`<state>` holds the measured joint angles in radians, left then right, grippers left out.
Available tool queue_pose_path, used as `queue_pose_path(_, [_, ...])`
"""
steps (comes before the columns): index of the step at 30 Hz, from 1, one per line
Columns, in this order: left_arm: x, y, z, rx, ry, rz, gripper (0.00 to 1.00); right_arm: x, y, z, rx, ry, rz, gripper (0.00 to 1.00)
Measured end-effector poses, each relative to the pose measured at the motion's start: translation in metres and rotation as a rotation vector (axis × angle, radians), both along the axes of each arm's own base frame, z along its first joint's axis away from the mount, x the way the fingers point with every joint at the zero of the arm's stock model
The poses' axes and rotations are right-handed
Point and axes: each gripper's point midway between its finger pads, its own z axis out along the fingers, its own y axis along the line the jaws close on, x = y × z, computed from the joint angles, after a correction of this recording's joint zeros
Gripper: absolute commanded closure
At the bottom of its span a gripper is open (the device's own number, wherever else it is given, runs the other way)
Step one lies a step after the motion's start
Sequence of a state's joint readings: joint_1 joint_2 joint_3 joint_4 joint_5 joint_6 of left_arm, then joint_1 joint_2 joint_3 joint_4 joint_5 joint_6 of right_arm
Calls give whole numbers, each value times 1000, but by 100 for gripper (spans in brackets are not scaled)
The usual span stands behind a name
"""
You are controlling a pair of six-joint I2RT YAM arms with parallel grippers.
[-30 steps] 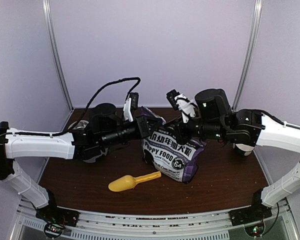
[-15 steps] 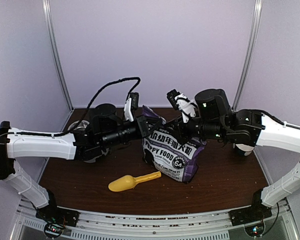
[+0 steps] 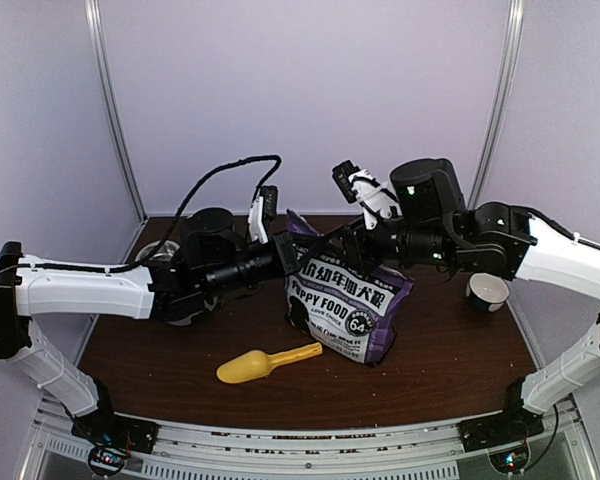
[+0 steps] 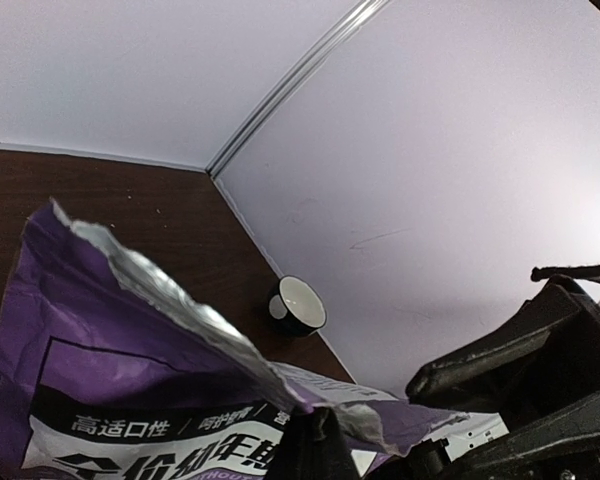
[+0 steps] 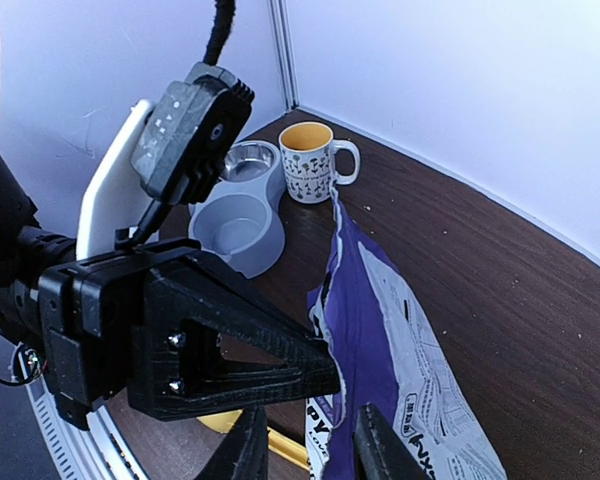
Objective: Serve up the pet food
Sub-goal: Adjust the pet food bag at the center of the board.
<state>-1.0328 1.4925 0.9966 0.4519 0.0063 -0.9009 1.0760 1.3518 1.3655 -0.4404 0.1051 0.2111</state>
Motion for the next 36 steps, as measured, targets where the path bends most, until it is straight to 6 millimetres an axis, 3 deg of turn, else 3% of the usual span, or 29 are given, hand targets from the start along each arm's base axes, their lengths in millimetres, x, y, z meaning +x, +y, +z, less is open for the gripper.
queue_pose_path(11, [0,0,-1,5,-1,1,100,11,0,-23,-121,5,-39,80])
queue_pose_path(36, [1,1,-12,58,-5,2,100,30,-9,-20,-201,-42,-140,95])
